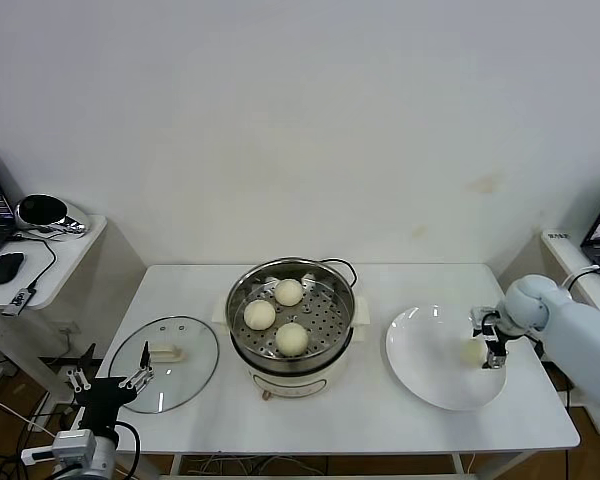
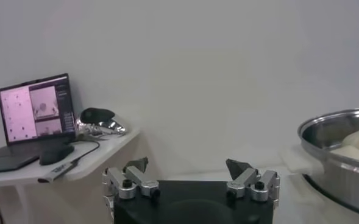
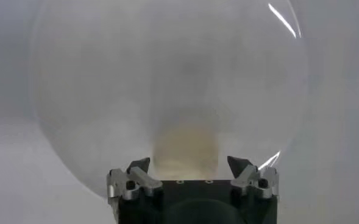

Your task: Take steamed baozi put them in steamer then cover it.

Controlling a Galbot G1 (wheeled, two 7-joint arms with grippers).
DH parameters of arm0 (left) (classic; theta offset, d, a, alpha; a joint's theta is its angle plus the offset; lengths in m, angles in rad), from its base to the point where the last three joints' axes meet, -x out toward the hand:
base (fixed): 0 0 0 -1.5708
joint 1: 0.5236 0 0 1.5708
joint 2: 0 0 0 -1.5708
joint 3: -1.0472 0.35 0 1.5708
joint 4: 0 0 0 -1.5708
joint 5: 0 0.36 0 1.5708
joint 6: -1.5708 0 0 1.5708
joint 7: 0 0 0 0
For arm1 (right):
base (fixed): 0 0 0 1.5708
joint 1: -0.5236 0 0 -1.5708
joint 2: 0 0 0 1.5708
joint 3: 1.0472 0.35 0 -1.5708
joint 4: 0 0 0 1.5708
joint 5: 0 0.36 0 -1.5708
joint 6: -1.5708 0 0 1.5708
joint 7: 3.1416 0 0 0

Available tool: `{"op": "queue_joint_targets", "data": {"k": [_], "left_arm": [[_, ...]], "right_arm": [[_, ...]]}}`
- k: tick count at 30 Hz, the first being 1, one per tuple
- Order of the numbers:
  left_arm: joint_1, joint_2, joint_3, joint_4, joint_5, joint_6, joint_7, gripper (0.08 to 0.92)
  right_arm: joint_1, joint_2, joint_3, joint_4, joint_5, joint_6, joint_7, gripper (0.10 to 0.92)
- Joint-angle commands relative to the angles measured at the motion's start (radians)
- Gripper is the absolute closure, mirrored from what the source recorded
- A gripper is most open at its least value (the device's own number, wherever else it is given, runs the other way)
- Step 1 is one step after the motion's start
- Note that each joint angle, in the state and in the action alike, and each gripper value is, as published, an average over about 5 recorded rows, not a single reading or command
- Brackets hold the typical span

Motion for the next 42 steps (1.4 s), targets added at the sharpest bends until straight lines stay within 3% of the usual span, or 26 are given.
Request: {"op": "queue_joint_targets", "data": {"k": [1, 12, 22, 31, 42], "left_arm": [[0.000, -0.001, 0.001, 0.000, 0.000, 0.000, 0.000, 0.177], [0.002, -0.003, -0.001, -0.011, 0.000, -0.001, 0.000, 0.177], [0.003, 0.014, -0.004, 0.005, 0.002, 0.001, 0.000, 0.177], [-0.011, 0.025, 0.006, 0.016, -0.001, 0.002, -0.001, 0.177], [-0.021, 0.027, 0.010, 0.030, -0.001, 0.000, -0.001, 0.177]], "right_arm": [[-0.018, 0.027, 0.013, -0.023, -0.019, -0.004, 0.000, 0.309], [0.100, -0.048, -0.094, 0.070, 0.073, -0.027, -0.034, 0.465], [0.662, -0.117, -0.522, 0.287, 0.412, -0.143, -0.057, 0.491], [1.119, 0.139, -0.853, 0.412, 0.812, -0.319, 0.029, 0.481], [0.933, 0.429, -0.823, 0.317, 0.922, -0.470, 0.190, 0.469]]}}
